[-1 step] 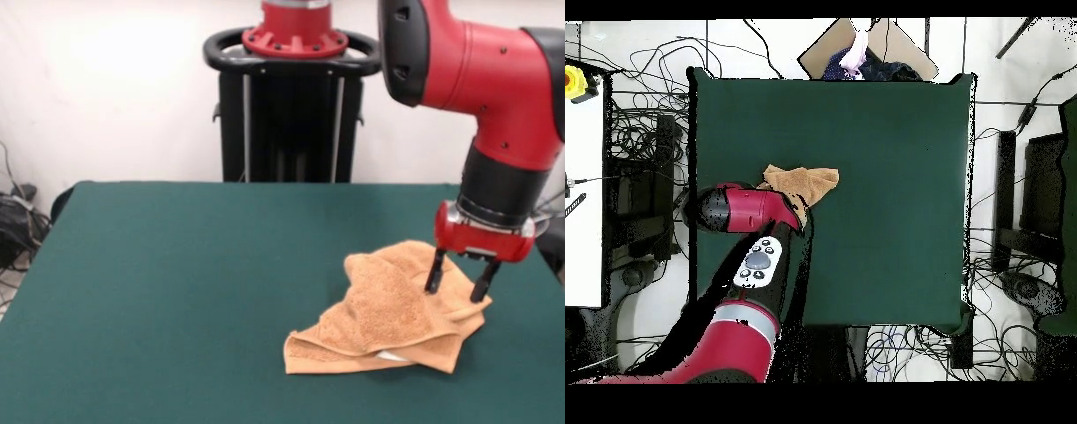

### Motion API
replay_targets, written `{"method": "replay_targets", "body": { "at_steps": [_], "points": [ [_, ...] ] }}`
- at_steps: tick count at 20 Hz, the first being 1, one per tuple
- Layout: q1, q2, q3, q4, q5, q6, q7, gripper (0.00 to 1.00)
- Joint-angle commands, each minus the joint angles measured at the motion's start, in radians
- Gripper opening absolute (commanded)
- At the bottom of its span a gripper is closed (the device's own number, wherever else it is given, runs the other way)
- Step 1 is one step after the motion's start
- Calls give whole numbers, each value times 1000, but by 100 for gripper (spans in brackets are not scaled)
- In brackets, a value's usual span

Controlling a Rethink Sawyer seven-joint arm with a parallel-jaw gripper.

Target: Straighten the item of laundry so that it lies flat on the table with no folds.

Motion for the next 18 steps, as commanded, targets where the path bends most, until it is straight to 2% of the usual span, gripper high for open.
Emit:
{"method": "replay_targets", "body": {
  "at_steps": [1, 18],
  "points": [
    [27, -7, 37, 81, 78, -21, 305, 100],
    [35, 47, 67, 122, 108, -108, 301, 100]
  ]
}}
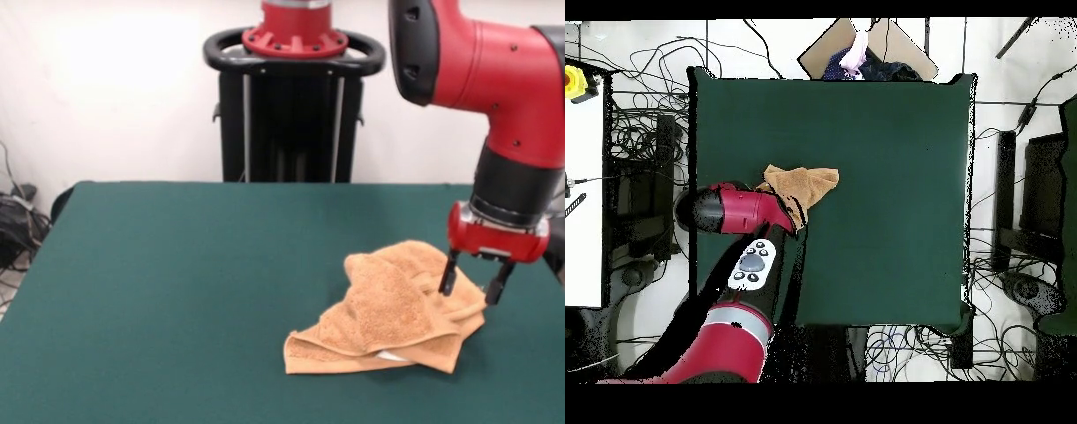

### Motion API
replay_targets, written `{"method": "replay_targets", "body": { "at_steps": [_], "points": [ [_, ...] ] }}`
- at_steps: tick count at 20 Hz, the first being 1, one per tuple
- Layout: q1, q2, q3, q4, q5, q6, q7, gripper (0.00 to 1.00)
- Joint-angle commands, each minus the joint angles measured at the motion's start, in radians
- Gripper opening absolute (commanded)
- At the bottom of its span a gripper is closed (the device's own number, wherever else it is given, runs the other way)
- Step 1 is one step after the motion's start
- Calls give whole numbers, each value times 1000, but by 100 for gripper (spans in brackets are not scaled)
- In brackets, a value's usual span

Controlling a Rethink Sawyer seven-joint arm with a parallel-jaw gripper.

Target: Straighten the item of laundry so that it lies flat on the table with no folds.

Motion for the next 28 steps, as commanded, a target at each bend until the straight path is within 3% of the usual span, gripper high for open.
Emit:
{"method": "replay_targets", "body": {
  "at_steps": [1, 14, 22, 28],
  "points": [
    [18, 49, 69, 118, 64, -85, 299, 100],
    [73, 24, 76, 194, 119, -101, 312, 100],
    [130, -11, 29, 192, 161, -41, 326, 100],
    [104, 2, 46, 188, 174, -70, 293, 100]
  ]
}}
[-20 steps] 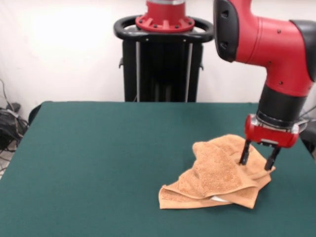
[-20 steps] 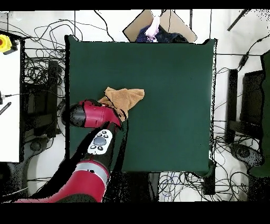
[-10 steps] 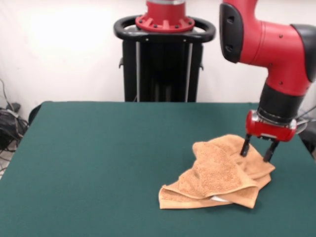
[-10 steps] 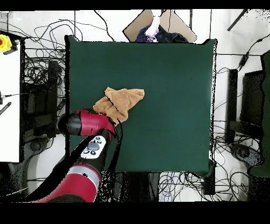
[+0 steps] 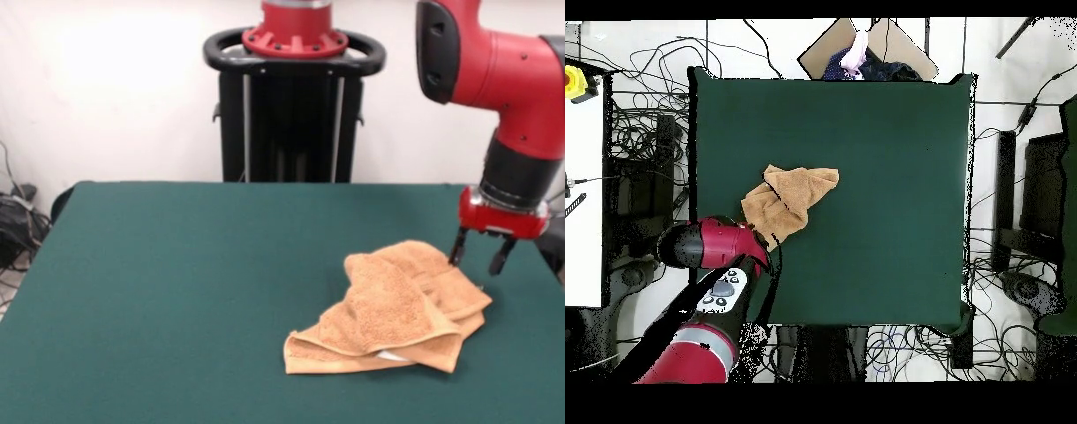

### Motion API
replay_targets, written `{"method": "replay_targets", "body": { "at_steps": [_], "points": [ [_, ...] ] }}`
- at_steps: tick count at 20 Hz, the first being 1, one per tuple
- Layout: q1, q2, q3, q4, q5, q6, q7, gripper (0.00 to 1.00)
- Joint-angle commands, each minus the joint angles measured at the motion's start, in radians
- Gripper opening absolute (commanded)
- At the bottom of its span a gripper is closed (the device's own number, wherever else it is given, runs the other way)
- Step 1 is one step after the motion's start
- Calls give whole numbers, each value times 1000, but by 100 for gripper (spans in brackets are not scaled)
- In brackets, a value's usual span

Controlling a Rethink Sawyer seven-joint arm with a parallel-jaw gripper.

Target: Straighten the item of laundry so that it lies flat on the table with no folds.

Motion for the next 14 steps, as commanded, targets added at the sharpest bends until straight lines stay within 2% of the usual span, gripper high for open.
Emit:
{"method": "replay_targets", "body": {
  "at_steps": [1, 14],
  "points": [
    [-12, -4, 40, 22, 84, 5, 292, 100],
    [67, 59, -111, -55, 110, -18, 308, 100]
  ]
}}
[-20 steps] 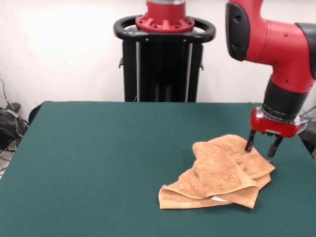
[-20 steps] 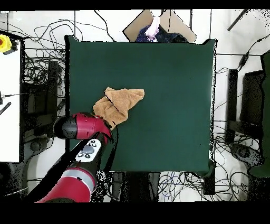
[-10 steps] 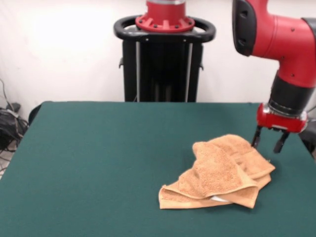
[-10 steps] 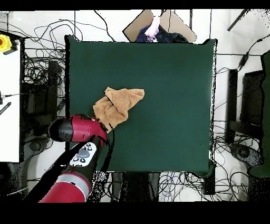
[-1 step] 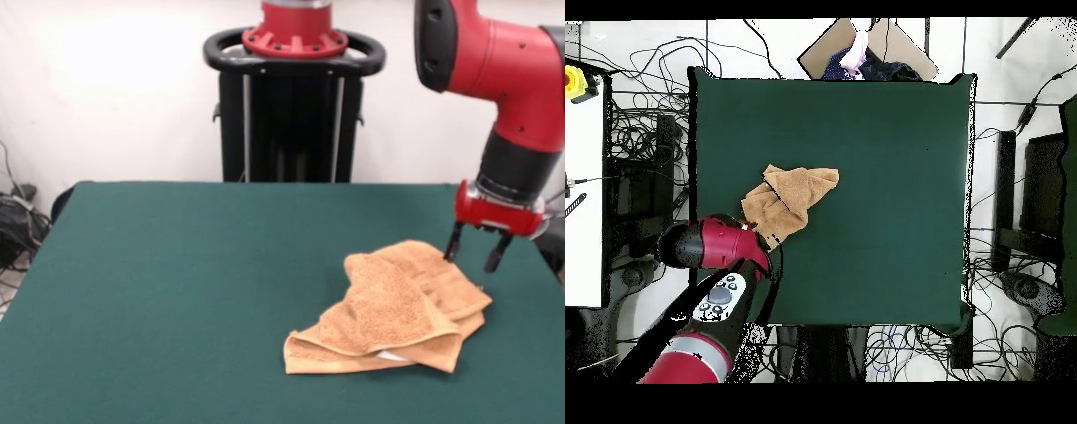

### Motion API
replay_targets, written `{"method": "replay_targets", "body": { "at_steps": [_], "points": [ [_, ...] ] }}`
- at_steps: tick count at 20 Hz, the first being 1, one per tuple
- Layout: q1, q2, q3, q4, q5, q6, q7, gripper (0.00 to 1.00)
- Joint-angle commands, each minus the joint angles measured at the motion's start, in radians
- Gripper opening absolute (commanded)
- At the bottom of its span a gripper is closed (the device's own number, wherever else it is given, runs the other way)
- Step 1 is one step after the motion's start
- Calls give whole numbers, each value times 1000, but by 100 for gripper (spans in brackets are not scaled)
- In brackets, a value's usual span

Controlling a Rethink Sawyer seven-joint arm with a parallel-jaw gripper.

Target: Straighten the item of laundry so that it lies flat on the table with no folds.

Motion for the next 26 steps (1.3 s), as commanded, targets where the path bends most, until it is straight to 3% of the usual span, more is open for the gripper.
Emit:
{"method": "replay_targets", "body": {
  "at_steps": [1, 15, 26],
  "points": [
    [42, 71, -60, -61, 77, -22, 310, 100],
    [64, 163, -81, -101, 141, -65, 297, 100],
    [-31, 162, 75, -89, 145, -30, 233, 100]
  ]
}}
